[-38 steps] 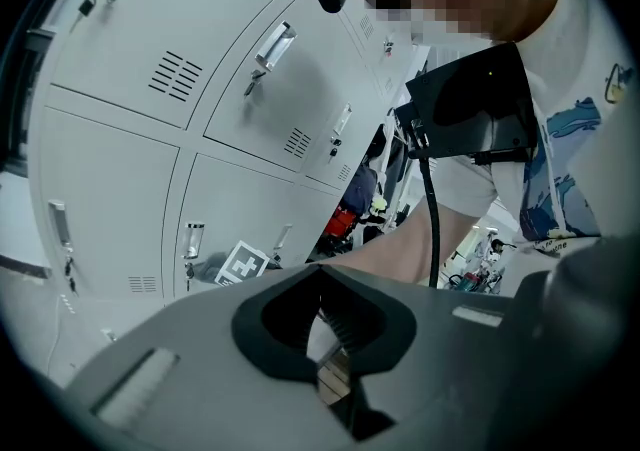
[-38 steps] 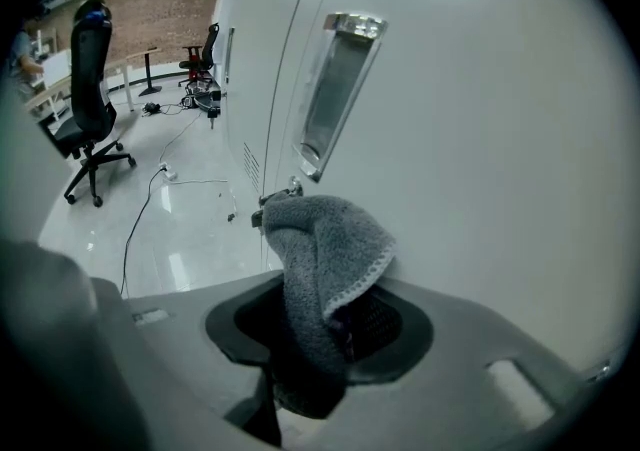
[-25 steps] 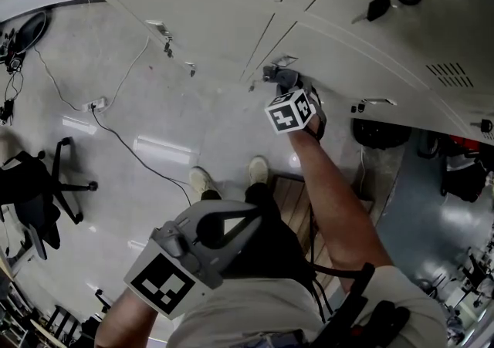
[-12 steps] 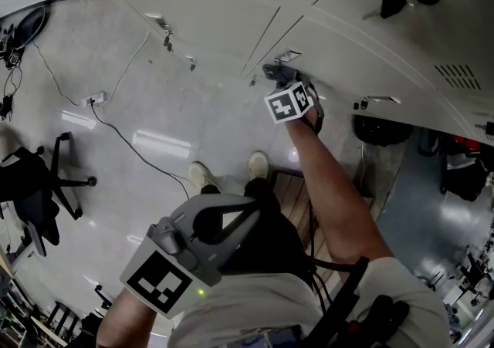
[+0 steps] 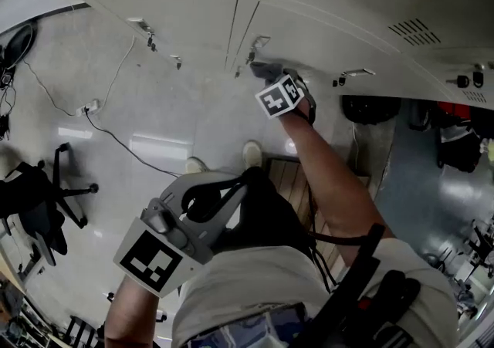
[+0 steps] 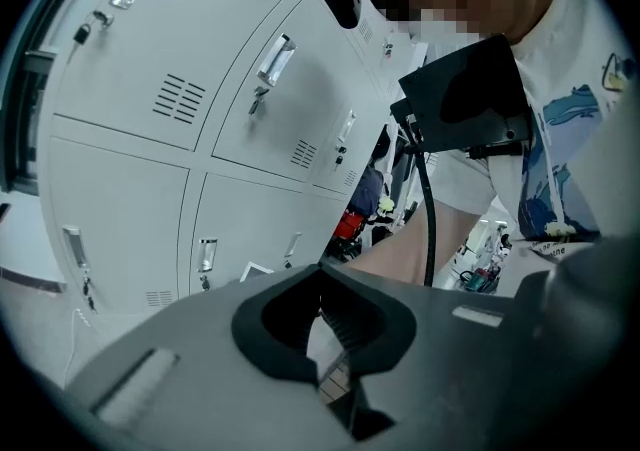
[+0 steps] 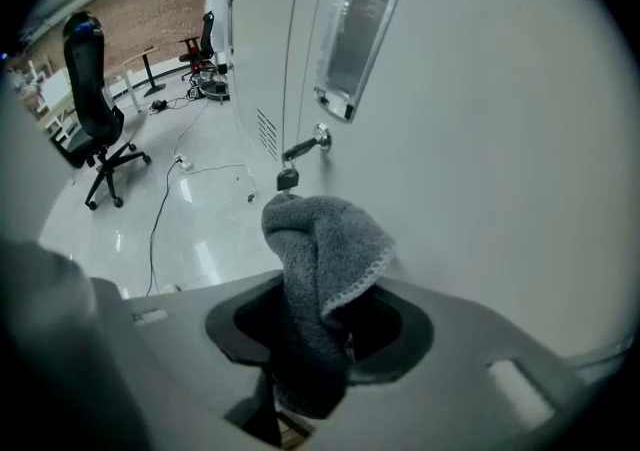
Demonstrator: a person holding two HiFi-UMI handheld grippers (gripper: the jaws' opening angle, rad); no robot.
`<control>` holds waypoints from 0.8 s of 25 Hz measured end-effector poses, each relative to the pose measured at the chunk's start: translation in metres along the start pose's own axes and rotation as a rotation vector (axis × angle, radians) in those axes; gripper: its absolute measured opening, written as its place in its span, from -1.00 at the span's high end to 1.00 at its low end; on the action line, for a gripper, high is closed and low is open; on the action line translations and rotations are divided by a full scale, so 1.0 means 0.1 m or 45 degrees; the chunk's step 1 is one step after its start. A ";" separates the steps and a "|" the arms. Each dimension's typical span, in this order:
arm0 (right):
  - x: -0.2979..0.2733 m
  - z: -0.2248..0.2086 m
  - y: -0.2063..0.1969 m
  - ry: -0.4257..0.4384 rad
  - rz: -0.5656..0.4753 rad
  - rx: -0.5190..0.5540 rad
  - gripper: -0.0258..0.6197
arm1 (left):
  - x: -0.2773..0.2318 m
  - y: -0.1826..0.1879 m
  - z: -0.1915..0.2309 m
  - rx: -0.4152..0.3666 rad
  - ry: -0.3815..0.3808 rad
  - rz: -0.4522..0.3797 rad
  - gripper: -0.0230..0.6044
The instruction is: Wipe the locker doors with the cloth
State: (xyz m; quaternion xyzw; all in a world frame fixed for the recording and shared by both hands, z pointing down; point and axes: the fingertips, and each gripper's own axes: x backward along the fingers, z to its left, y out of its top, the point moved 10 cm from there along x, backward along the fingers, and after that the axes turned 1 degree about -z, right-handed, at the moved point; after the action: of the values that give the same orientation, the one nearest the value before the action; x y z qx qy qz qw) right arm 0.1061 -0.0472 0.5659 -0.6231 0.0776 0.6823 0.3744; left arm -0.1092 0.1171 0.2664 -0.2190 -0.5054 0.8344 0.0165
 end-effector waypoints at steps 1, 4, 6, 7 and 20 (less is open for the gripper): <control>0.11 0.02 -0.04 0.015 -0.009 -0.010 0.46 | 0.01 0.04 -0.03 -0.011 -0.004 -0.002 0.92; 0.49 0.07 -0.17 0.060 -0.043 -0.061 0.45 | 0.04 0.15 -0.14 -0.052 -0.020 -0.008 0.92; 0.79 0.11 -0.25 0.084 -0.075 -0.097 0.45 | 0.06 0.22 -0.20 -0.078 -0.030 -0.017 0.92; 0.95 0.14 -0.29 0.096 -0.098 -0.112 0.45 | 0.07 0.25 -0.23 -0.088 -0.034 -0.020 0.92; 3.11 0.35 -0.51 0.130 -0.548 -0.356 0.46 | 0.41 0.30 -0.44 -0.101 -0.170 -0.021 0.92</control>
State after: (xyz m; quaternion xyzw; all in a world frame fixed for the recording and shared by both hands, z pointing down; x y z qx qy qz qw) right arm 0.1272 0.1374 0.3086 -0.7047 -0.1330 0.5585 0.4169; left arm -0.1233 0.1495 0.2089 -0.1593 -0.5399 0.8263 -0.0190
